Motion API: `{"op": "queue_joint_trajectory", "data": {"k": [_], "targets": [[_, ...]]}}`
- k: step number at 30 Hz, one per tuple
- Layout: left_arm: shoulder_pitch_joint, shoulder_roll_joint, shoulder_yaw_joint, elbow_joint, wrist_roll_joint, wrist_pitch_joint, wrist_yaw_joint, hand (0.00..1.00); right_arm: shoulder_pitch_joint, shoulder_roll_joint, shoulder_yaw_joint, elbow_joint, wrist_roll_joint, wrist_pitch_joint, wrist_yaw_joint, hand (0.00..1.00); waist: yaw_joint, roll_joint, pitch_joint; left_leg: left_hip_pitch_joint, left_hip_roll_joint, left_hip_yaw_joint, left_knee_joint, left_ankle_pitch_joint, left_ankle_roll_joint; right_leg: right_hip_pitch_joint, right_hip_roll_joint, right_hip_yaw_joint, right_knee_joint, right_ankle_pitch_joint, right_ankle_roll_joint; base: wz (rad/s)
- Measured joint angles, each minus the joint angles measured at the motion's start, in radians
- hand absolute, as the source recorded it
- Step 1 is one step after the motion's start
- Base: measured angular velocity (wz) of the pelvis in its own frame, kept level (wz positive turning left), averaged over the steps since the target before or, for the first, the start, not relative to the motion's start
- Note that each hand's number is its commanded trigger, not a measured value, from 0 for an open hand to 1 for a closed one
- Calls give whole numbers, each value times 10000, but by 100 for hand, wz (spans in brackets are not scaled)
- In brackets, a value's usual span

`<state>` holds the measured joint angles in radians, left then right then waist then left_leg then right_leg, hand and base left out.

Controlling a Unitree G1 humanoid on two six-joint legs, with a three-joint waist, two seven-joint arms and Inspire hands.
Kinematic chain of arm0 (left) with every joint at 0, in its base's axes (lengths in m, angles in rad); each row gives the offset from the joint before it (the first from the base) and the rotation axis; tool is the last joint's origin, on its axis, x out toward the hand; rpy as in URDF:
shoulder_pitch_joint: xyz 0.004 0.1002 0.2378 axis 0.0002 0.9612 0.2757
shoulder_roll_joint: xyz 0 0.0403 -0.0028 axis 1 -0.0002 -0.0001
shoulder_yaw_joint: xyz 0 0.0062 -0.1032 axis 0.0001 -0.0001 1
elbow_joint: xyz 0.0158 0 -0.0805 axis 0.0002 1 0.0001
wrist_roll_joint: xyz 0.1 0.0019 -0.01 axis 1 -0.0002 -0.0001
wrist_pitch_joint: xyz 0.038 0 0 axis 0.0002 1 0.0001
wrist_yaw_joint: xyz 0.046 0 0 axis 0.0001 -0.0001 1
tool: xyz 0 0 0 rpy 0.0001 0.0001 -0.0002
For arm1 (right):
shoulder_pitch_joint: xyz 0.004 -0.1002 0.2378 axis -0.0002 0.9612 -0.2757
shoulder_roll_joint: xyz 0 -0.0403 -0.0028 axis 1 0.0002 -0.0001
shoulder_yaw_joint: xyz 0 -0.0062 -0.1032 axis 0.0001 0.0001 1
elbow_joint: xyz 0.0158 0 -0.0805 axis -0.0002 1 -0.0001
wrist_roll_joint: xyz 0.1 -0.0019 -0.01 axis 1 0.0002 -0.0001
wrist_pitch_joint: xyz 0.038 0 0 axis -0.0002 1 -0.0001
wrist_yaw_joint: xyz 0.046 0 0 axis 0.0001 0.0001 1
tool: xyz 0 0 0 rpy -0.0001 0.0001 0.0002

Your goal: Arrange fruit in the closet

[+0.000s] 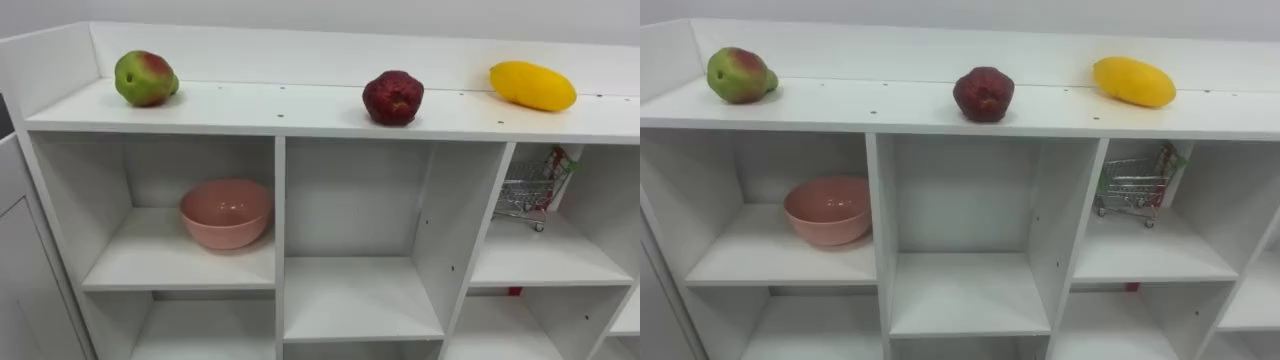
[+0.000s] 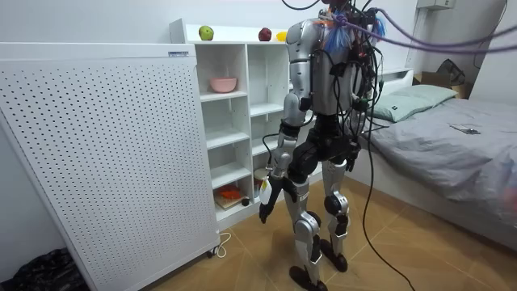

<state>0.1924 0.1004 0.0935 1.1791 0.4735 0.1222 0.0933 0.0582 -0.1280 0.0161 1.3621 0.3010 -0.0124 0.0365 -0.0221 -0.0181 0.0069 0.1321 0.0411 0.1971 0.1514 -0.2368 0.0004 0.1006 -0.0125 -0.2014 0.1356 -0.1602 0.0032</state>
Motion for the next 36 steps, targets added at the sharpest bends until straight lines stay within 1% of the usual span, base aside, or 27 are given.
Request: {"op": "queue_joint_trajectory", "data": {"k": [4, 12, 18, 22, 23, 24, 26, 27, 28, 29, 30, 31, 32, 33, 34, 35, 36], "targets": [[-15, -1, -5, -4, 2, 0, -151, 0, 6, -11, 0, 3, 3, -104, 4, 0, -4, 56, -6, 1, 0, -5, 3, 0, 0, 1, 0, -8, 0, 0, 0, 0], [-38, 0, -1, 25, 7, 3, -193, 0, 40, -4, 0, 1, 21, -183, -31, 0, 10, 67, -5, 6, -1, -11, 6, 0, 0, 12, 3, 43, -1, 0, 0, 0], [-40, -6, -1, 76, 24, 5, -213, 0, 41, 24, -14, -79, -33, -200, -483, 0, 12, 102, -1, 11, -5, -2, 2, 1, 0, 24, 2, 99, 3, 0, 0, 0], [-71, -5, 2, -29, 127, -30, -198, 0, 13, 30, -25, -447, -698, -210, -819, 0, 14, 123, 3, 11, -3, 31, 10, 1, 1, 20, -1, 96, 9, -1, 0, 0], [-68, -5, 15, -70, 152, -63, -197, 0, -3, 29, -35, -491, -808, -210, -855, 0, 39, 110, 9, 9, -4, 30, 13, 1, 1, 7, -1, 110, 19, -1, 0, -4], [-62, -5, 40, -196, 236, -180, -182, 0, -9, 29, -77, -704, -1125, -205, -921, 0, 79, 104, 12, -3, -5, 27, 18, 2, 1, -36, -2, 140, 49, -1, 1, -4], [-133, 10, 45, -323, 347, -390, -125, 0, -30, 29, -97, -1266, -1561, -212, -1038, 0, 103, 64, 48, -18, -12, 37, 62, 2, 3, -43, -24, 127, 79, -2, 2, -2], [-185, 27, 27, -318, 337, -565, -65, 0, -123, 29, -122, -1685, -1755, -225, -1112, 0, 92, 71, 82, -30, -13, 37, 99, 1, 4, -72, -36, 99, 141, -6, 8, 0], [-211, 45, 12, -317, 322, -643, -34, 0, -205, 26, -132, -1870, -1827, -242, -1134, 0, 87, 64, 83, -32, -18, 43, 99, 2, 5, -82, -42, 102, 143, -6, 9, 0], [-251, 72, 10, -357, 320, -732, 84, 0, -338, 21, -165, -2429, -1935, -195, -1159, 0, 74, -54, 128, -33, -22, 44, 100, 6, 11, -92, -46, 109, 148, -8, 10, -4], [-215, 99, 31, -481, 336, -802, 141, 0, -358, 14, -203, -3357, -1945, -203, -1228, 0, 112, 15, 82, -34, -15, 60, 108, 9, 16, -100, -45, 105, 147, -8, 10, -4], [-230, 113, 34, -558, 333, -813, 152, 0, -371, 13, -220, -3835, -1958, -207, -1280, 0, 126, -31, 97, -35, -15, 65, 113, 10, 17, -114, -45, 106, 150, -7, 9, 0], [-286, 137, 24, -620, 310, -860, 232, 0, -403, 25, -232, -4888, -1972, -219, -1434, 0, 181, -41, 73, -41, -14, 84, 145, 11, 17, -157, -42, 109, 157, -7, 8, 0], [-322, 134, 6, -623, 312, -884, 304, 0, -391, 29, -232, -6107, -2041, -235, -1607, 0, 237, -65, 67, -34, -12, 114, 147, 12, 16, -156, -40, 111, 154, -5, 6, 0], [-325, 135, 6, -638, 303, -892, 324, 0, -429, 26, -233, -7127, -2161, -455, -1758, 0, 255, -84, 63, -35, -10, 105, 149, 13, 14, -155, -35, 115, 150, -2, 1, 0], [-336, 135, 6, -679, 301, -892, 338, 0, -418, 24, -233, -7599, -2200, -546, -1861, 0, 287, -104, 51, -29, -8, 94, 147, 14, 14, -157, -33, 113, 150, -2, 1, 3], [-320, 135, 3, -718, 301, -897, 381, 0, -393, 26, -202, -8544, -2261, -625, -2075, 0, 357, -125, 35, -24, -4, 103, 138, 14, 13, -156, -31, 100, 149, -2, 2, 0]]}}
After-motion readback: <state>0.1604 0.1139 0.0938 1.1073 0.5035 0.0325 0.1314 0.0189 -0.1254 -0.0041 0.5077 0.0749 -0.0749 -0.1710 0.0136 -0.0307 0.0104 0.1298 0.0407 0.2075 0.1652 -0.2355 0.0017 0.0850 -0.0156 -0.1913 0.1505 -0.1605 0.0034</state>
